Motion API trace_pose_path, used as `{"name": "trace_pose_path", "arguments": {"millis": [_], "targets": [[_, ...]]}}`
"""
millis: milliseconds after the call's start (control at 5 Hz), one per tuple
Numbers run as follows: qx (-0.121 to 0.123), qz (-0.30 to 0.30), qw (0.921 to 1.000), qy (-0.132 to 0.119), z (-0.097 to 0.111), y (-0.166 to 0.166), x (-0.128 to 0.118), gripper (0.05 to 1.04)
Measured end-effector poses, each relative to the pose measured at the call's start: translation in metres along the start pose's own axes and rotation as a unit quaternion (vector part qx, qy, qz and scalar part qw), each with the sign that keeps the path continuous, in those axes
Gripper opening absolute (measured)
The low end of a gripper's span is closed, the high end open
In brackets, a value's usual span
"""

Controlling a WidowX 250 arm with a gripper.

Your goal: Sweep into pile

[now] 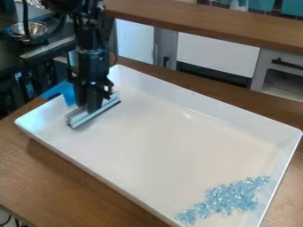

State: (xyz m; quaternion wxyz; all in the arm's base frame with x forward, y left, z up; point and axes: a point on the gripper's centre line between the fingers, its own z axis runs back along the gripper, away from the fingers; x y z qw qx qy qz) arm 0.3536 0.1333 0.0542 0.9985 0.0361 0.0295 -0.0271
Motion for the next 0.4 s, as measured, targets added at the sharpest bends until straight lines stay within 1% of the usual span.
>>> {"name": "trace_pose_path", "arguments": {"millis": [200, 400], "targets": [[-0.019, -0.005, 0.9998, 0.007, 0.002, -0.002, -0.004, 0.685], [-0.053, -0.014, 0.9980, -0.030, 0.039, -0.002, 0.001, 0.957]]}}
